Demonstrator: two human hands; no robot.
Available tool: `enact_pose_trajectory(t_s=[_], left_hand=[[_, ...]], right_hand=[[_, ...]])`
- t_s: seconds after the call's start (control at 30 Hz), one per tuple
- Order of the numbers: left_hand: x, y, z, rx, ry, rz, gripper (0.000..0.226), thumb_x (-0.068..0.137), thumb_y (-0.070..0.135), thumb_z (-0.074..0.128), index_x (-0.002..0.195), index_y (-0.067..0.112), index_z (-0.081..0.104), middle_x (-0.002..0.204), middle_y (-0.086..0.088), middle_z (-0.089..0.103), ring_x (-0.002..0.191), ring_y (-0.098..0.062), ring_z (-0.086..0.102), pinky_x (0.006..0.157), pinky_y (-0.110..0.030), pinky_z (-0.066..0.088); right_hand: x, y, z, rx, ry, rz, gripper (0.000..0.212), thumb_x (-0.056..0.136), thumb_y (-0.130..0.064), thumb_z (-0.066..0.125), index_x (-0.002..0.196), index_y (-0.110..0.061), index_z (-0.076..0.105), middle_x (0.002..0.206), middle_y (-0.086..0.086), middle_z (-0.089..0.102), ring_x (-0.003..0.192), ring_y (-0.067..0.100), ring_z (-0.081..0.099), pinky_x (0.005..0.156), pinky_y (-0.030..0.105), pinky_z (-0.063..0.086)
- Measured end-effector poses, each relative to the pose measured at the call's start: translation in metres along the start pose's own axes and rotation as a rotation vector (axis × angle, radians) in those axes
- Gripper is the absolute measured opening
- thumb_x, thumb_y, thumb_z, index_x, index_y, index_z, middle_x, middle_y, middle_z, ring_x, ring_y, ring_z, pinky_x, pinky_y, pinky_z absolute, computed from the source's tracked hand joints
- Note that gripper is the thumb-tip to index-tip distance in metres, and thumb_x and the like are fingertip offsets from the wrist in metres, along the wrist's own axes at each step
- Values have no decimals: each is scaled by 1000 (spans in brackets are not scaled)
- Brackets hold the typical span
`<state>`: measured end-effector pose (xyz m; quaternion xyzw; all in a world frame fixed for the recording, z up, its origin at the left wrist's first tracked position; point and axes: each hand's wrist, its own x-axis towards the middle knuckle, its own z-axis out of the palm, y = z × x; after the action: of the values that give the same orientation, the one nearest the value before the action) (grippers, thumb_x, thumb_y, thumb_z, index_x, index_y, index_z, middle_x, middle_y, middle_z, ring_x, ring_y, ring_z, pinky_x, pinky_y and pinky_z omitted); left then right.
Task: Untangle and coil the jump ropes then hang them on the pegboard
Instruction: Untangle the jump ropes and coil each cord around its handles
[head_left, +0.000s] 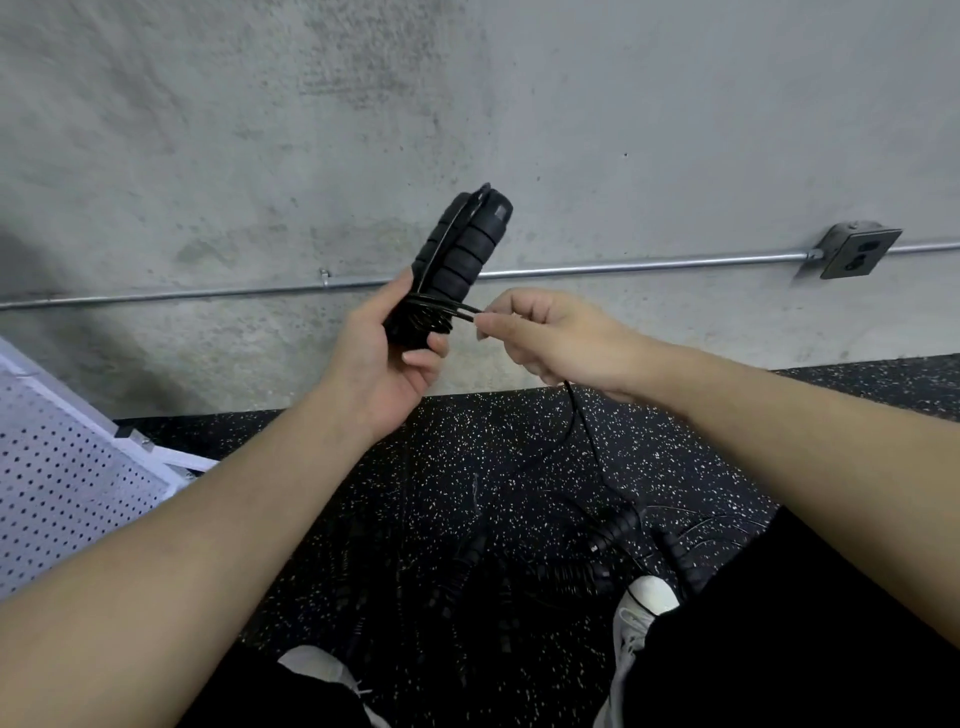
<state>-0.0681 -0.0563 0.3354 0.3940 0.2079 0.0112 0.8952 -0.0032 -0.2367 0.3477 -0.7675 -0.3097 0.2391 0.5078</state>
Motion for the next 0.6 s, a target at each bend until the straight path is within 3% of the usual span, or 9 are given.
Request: enact_pose_trajectory(t_s=[0.1, 0.17, 0.3, 0.37, 0.53, 0.6], left_hand=[[0, 7, -3, -40, -60, -24, 24, 99, 31, 58, 96, 9, 66, 73, -2, 59, 47, -8, 43, 30, -13, 28], [0, 9, -5, -43, -94, -45, 23, 97, 31, 59, 98, 9, 66, 75, -2, 60, 46, -8, 43, 30, -13, 28], [1, 11, -10, -58, -171, -79, 40, 86, 32, 65, 116, 7, 65, 97, -6, 62, 47, -7, 44, 30, -12, 29], [1, 13, -10, -50, -225, -107, 41, 87, 33, 62, 116, 6, 67, 101, -7, 65, 47, -6, 44, 30, -11, 29], [-5, 16, -13, 126, -383, -209, 53, 91, 36, 53, 134, 7, 59, 121, -12, 67, 45, -6, 45, 29, -11, 31], [-9, 14, -13, 268, -392, -237, 50, 88, 34, 54, 130, 7, 59, 116, -16, 63, 43, -9, 45, 29, -12, 31]], right_hand=[[0, 1, -1, -26, -53, 25, 29, 105, -40, 49, 97, -21, 69, 55, -8, 41, 52, 12, 33, 53, 30, 30], [-1, 1, -3, -100, -70, 72, 41, 103, -49, 47, 88, -18, 69, 53, -8, 41, 50, 12, 35, 56, 31, 34], [-5, -2, -9, -90, -153, 96, 45, 105, -49, 40, 76, -19, 55, 56, -9, 34, 51, 10, 30, 55, 26, 30], [-7, -3, -10, -66, -200, 95, 43, 105, -48, 39, 74, -22, 51, 58, -9, 33, 53, 10, 28, 55, 25, 30], [-6, -1, -16, -192, -172, 153, 46, 77, -67, 61, 63, -24, 50, 51, -10, 42, 47, 8, 36, 72, 33, 44], [-6, -1, -18, -219, -178, 176, 41, 80, -55, 71, 69, -18, 56, 46, -13, 46, 42, 3, 39, 67, 27, 44]])
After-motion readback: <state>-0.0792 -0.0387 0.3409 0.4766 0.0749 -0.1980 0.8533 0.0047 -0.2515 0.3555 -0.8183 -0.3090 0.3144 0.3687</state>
